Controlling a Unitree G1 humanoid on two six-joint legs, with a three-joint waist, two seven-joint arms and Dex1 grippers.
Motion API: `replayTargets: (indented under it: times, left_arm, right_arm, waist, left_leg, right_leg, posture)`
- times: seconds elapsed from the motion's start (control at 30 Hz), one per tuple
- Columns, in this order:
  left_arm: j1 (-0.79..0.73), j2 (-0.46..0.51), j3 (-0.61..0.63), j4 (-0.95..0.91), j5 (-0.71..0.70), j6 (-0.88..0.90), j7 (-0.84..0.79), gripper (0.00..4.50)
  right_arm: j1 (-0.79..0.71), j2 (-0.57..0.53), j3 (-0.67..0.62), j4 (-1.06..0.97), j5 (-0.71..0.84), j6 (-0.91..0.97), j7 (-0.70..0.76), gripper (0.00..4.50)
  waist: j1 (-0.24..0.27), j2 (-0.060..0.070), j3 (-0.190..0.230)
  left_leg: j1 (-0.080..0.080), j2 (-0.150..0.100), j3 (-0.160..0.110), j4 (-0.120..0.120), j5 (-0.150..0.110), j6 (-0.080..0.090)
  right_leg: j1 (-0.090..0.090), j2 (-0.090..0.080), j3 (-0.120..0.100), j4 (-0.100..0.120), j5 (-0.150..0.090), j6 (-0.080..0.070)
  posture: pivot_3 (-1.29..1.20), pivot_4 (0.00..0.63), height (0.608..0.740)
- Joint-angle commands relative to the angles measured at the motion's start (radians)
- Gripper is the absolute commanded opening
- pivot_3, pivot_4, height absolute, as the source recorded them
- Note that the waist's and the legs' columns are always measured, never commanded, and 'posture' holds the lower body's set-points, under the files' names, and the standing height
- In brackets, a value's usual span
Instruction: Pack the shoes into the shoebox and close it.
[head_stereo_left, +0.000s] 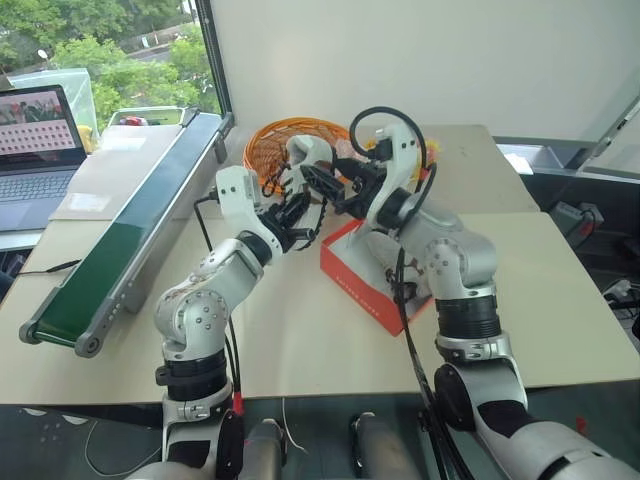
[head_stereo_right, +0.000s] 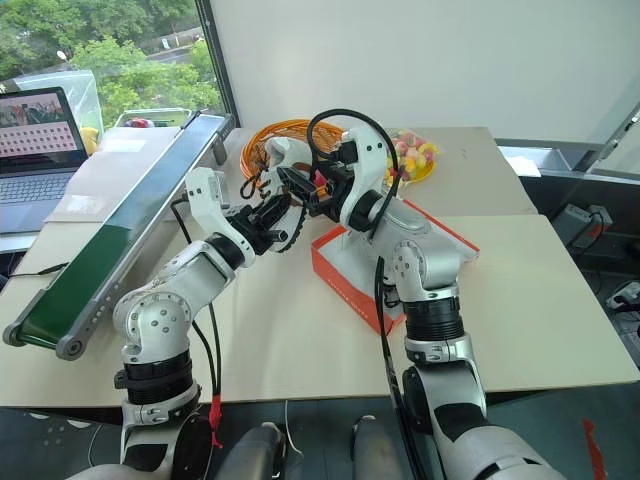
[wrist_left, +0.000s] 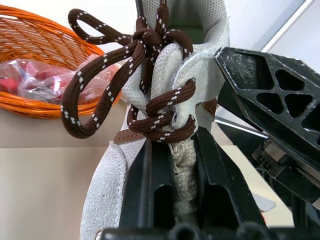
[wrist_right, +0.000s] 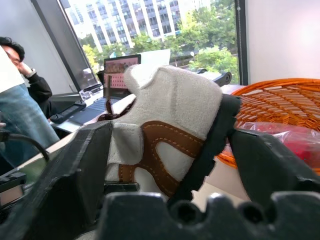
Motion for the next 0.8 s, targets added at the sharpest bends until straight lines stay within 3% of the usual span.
replayTargets:
  times: [0.03,0.2,0.3,0.37,0.43,0.47,0.5,0.6,0.8]
  left_arm:
    - [-0.067,-0.019,-0.093,-0.037,0.007,-0.034,-0.04,0.03]
    - [-0.082,-0.037,-0.098,-0.037,0.024,-0.034,-0.037,0.03]
    - [-0.084,-0.048,-0.075,-0.03,0.017,-0.015,-0.029,0.03]
    - [-0.079,-0.049,-0.048,-0.029,0.002,0.001,-0.02,0.03]
    - [-0.067,-0.031,-0.033,-0.036,0.003,0.014,-0.022,1.0]
    - [-0.054,-0.017,-0.023,-0.048,-0.016,0.031,-0.038,1.16]
    - [-0.044,0.003,-0.02,-0.06,-0.019,0.05,-0.044,1.67]
    - [-0.018,0.041,0.02,-0.077,-0.059,0.107,-0.039,2.54]
    - [0.011,0.059,0.084,-0.093,-0.087,0.113,0.009,2.54]
  right_arm:
    - [-0.037,0.014,-0.001,0.002,0.017,-0.024,0.006,2.39]
    - [-0.042,0.021,-0.001,0.017,0.017,-0.026,0.011,0.92]
    - [-0.046,0.022,0.003,0.024,0.011,-0.03,0.012,0.59]
    - [-0.048,0.019,0.01,0.026,-0.001,-0.036,0.006,0.57]
    - [-0.05,0.017,0.012,0.028,-0.011,-0.043,0.0,0.57]
    - [-0.051,0.015,0.011,0.031,-0.015,-0.046,-0.002,0.57]
    - [-0.053,0.009,0.012,0.033,-0.02,-0.048,-0.001,0.57]
    - [-0.067,-0.022,0.011,0.047,-0.036,-0.057,0.015,0.57]
    - [-0.11,-0.141,0.034,0.128,-0.09,-0.11,0.109,0.57]
  waist:
    - [-0.001,0.0,0.0]
    - [-0.006,0.0,0.0]
    - [-0.005,0.0,0.0]
    - [-0.004,0.0,0.0]
    - [-0.005,0.0,0.0]
    - [-0.004,0.0,0.0]
    - [-0.005,0.0,0.0]
    - [-0.007,0.0,0.0]
    - [0.001,0.0,0.0]
  left_leg:
    - [0.0,0.0,0.0,0.0,0.0,0.0]
    - [0.0,0.0,0.0,0.0,0.0,0.0]
    - [0.0,0.0,0.0,0.0,0.0,0.0]
    - [0.0,0.0,0.0,0.0,0.0,0.0]
    - [0.0,0.0,0.0,0.0,0.0,0.0]
    - [0.0,0.0,0.0,0.0,0.0,0.0]
    - [0.0,0.0,0.0,0.0,0.0,0.0]
    - [0.0,0.0,0.0,0.0,0.0,0.0]
    - [0.0,0.0,0.0,0.0,0.0,0.0]
  right_leg:
    - [0.0,0.0,0.0,-0.001,0.0,0.0]
    - [0.0,0.0,0.0,-0.001,0.0,0.0]
    - [0.0,0.0,0.0,0.0,0.0,0.0]
    - [0.0,0.0,0.0,-0.001,0.0,0.0]
    - [0.0,0.0,0.0,-0.001,0.0,0.0]
    - [0.0,0.0,0.0,-0.001,0.0,0.0]
    - [0.0,0.0,0.0,-0.001,0.0,0.0]
    - [-0.001,0.0,0.0,-0.001,0.0,0.0]
    - [0.0,0.0,0.0,-0.001,0.0,0.0]
  posture:
    - [0.0,0.15,0.74]
    - [0.0,0.15,0.74]
    - [0.0,0.15,0.74]
    - [0.0,0.15,0.74]
    - [0.0,0.15,0.74]
    - [0.0,0.15,0.74]
    - [0.0,0.15,0.74]
    - [0.0,0.15,0.74]
    - [0.0,0.15,0.74]
